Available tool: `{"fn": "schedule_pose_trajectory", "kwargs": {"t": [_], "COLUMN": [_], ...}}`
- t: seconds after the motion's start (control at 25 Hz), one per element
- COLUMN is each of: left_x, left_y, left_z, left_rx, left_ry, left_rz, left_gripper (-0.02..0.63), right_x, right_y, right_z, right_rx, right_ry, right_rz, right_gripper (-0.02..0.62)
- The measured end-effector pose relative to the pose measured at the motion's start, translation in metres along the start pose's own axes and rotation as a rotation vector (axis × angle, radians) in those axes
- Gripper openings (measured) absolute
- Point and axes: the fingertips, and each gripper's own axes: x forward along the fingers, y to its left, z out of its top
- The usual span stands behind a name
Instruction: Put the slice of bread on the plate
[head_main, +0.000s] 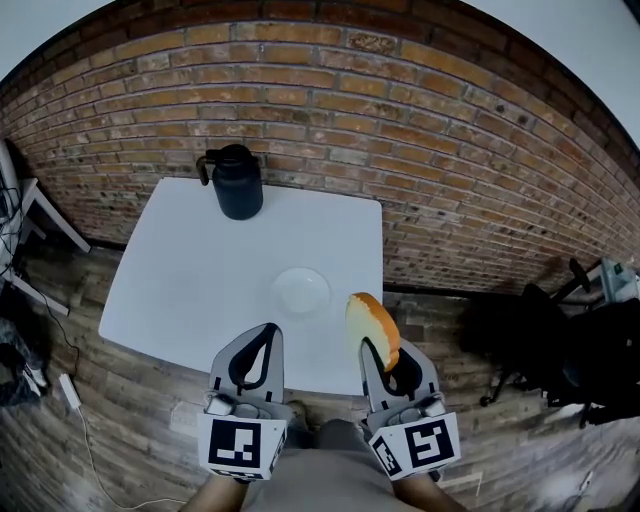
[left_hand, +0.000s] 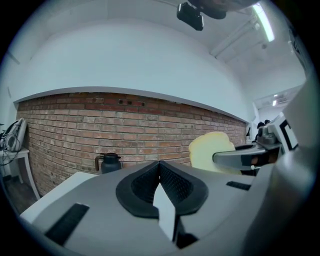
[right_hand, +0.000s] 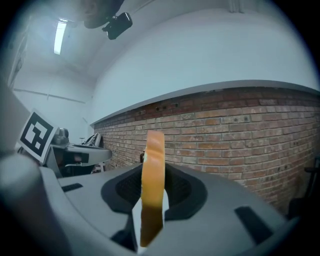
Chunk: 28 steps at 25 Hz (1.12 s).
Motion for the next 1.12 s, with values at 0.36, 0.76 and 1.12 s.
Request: {"fn": "schedule_pose_trajectory", "kwargs": {"t": [0.36,0.76,1.12], "left_x": [0.025,0.049,0.071], "left_y": [0.015,0.016,0.034], "left_z": [-0.006,-0.016,-0.048], "left_rx": [-0.020,-0.004,0.039], "left_ry": [0.037,0.072,0.161], "left_rz": [0.009,0.037,0.058], "left_gripper": [0.011,0.011,0.011], "right_x": [0.033,0.062,0.105], "right_y": [-0.012,-0.026,-0.016], "right_z": [-0.002,-0.015,-0.054], "right_rx": [-0.004,-0.009,0.002], "right_ry": [0.035,0.078,0.143], "right_rz": [0.024,0.108,0.217], "right_gripper": [0.098,0.098,0.098]}}
